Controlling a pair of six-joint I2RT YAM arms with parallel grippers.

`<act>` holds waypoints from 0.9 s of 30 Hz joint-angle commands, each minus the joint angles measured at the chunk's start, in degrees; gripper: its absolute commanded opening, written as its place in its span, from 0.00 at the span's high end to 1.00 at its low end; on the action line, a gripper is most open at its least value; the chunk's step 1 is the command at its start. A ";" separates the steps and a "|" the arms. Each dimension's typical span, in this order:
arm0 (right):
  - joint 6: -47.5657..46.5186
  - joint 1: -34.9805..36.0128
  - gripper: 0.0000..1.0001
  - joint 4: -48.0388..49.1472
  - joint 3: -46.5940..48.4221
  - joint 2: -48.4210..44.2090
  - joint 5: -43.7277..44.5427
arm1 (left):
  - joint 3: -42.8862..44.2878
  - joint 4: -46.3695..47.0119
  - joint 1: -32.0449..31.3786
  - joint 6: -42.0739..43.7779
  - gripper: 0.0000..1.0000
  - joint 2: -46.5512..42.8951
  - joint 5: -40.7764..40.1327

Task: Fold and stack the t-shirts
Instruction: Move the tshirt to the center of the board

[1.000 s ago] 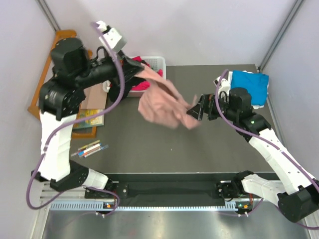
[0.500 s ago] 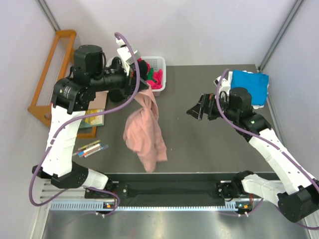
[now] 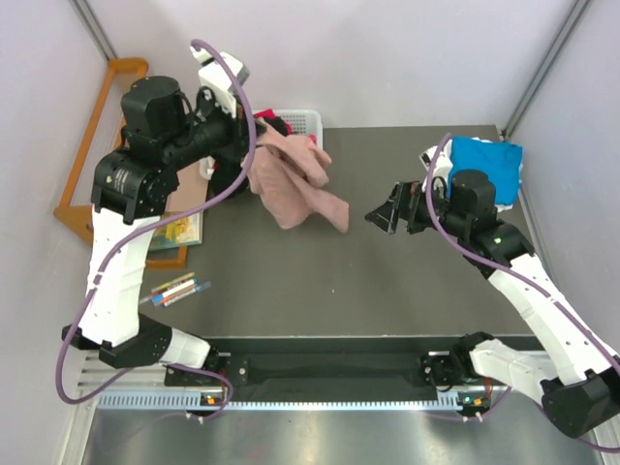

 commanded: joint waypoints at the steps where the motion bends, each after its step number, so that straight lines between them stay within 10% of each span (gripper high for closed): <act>1: -1.33 0.34 0.00 0.07 3.35 -1.88 1.02 | -5.67 1.68 -0.64 -3.41 1.00 -0.28 15.74; 9: -1.33 0.16 0.00 0.06 2.83 -2.23 1.28 | -7.73 4.57 -0.81 -5.71 1.00 3.58 3.94; 17: -1.33 0.07 0.00 0.15 2.39 -1.97 1.46 | -5.52 9.06 0.49 -6.59 1.00 3.68 -30.95; 27: -1.24 0.07 0.00 1.21 2.39 -1.18 -0.21 | -6.14 8.80 17.20 -15.03 1.00 -2.83 -26.85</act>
